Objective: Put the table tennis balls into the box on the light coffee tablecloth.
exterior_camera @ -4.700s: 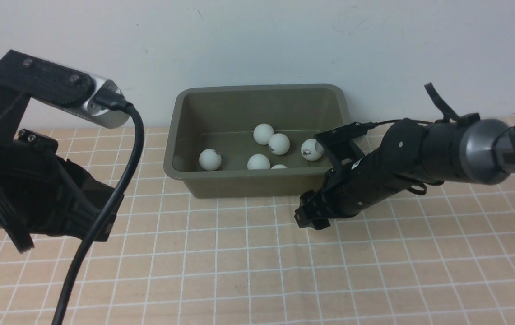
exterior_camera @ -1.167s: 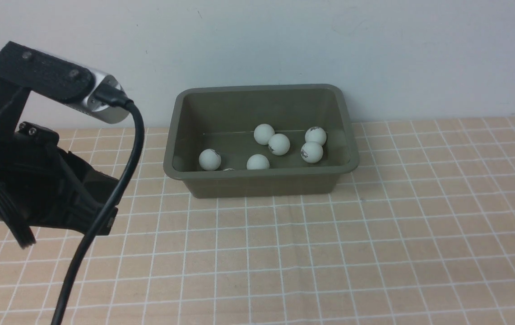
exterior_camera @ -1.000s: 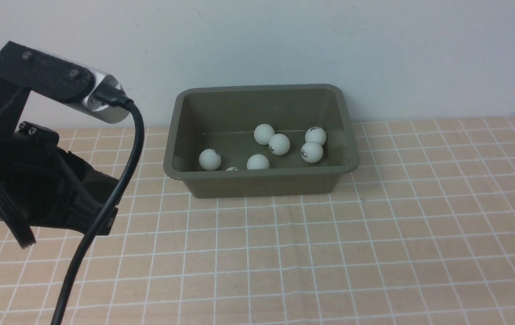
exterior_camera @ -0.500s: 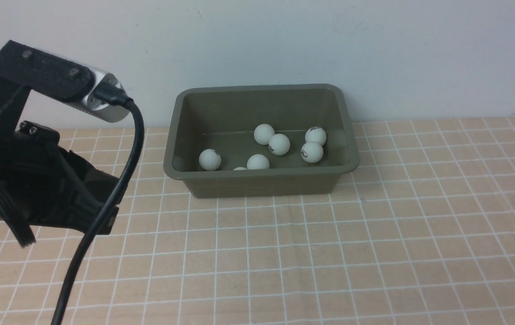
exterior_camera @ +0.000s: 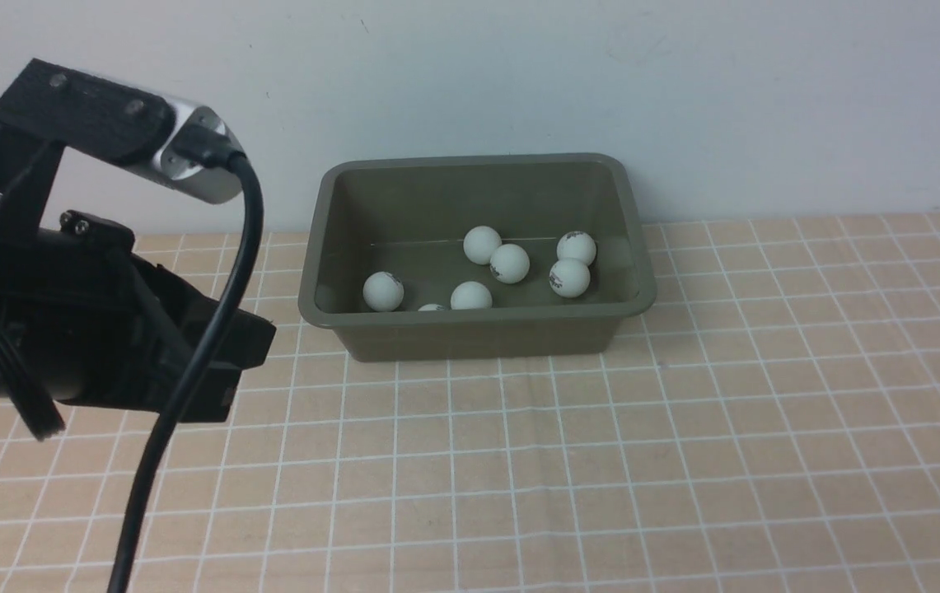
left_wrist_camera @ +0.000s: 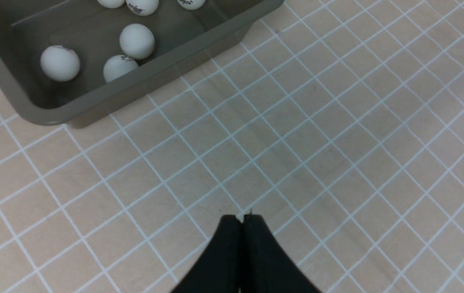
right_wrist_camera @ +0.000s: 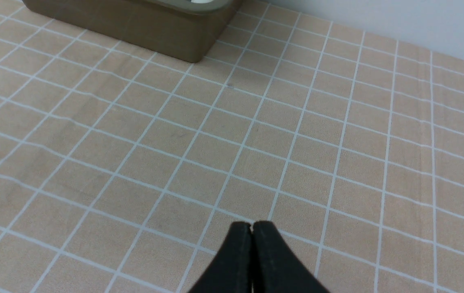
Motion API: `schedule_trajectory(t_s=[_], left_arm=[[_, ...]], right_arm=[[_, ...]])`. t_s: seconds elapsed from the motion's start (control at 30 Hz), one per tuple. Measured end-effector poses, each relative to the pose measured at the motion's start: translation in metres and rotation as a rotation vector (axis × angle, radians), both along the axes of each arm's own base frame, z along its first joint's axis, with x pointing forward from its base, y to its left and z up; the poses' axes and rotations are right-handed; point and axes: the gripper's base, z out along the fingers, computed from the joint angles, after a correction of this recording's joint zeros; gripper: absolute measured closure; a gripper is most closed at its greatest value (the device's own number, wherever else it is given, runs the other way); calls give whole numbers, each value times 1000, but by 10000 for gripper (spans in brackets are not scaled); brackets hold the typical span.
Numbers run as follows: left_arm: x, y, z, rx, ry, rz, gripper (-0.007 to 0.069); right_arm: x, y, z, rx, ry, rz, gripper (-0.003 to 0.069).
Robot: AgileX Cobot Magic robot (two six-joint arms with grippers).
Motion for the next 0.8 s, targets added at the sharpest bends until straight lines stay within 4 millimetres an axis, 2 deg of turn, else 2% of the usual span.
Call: schedule_trajectory(t_s=[0.3, 0.53, 0.6, 0.7, 0.73, 0.8], left_arm=[[0, 0, 1, -1, -24, 3, 693], [-5, 7, 16, -25, -146, 46, 693], [-12, 16, 25, -32, -210, 86, 693], [-40, 37, 46, -24, -357, 173, 693], [-40, 38, 46, -22, -357, 178, 693], [-74, 49, 58, -14, -476, 225, 693]], right_arm=[[0, 0, 0, -1, 0, 0, 673], [0, 0, 0, -1, 1, 1, 673], [0, 0, -1, -2, 3, 1, 673], [0, 0, -1, -2, 4, 1, 673], [0, 0, -1, -2, 4, 1, 673], [0, 0, -1, -2, 4, 1, 673]])
